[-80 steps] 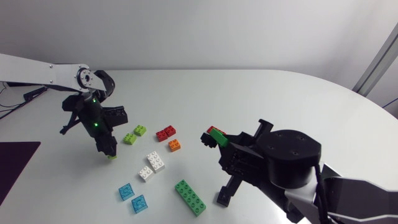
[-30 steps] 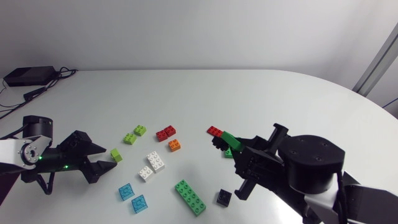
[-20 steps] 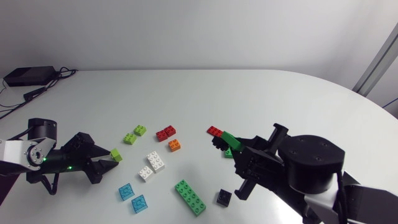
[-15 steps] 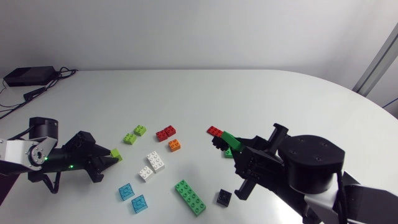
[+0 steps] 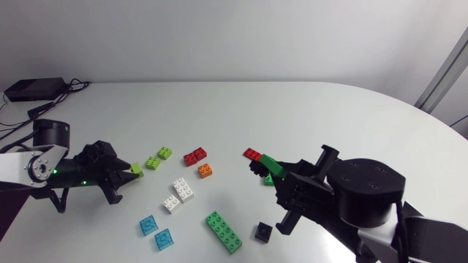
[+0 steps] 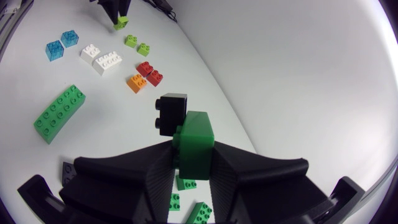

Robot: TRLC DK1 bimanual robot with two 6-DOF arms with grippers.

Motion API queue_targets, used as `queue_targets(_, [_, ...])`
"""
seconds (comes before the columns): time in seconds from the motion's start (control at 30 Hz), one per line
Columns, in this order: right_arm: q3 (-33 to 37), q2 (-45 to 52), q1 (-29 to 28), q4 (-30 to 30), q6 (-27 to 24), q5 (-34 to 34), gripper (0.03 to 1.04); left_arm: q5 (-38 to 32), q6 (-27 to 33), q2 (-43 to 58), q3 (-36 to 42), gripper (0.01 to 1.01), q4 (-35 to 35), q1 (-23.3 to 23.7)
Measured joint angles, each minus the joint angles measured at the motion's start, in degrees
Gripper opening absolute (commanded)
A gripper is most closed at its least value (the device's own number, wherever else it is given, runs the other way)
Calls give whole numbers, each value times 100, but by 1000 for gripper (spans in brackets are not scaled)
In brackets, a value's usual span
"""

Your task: Separate the duplo bricks

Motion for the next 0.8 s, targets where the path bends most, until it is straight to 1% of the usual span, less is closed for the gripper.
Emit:
queue_targets(0.1, [0, 0, 0, -2, 0, 0, 251, -605, 643, -376, 181, 197, -127, -343])
queue_targets(0.17, [0, 0, 0, -2, 0, -2, 251, -935, 1226, -616, 267, 198, -426, -595])
queue_targets(0.23, [0, 0, 0, -2, 0, -2, 251, -1211, 1797, -772, 363, 198, -831, -813])
queue_targets(0.33, [0, 0, 0, -2, 0, 0, 251, -1628, 2651, -852, 577, 198, -1685, -1064])
queue_targets(0.47, [-7, 0, 0, -2, 0, -2, 251, -2275, 3615, -848, 678, 198, -2356, -1349])
queue_targets(0.57, [-33, -2, 0, -4, 0, -2, 251, -2750, 4146, -793, 678, 198, -2459, -1499])
queue_targets(0.67, [-57, -24, 0, -20, 2, -4, 251, -3220, 4597, -533, 678, 198, -2260, -1563])
queue_targets(0.8, [-59, -33, 0, -26, 0, -4, 251, -3602, 4920, -227, 697, 197, -2065, -1683])
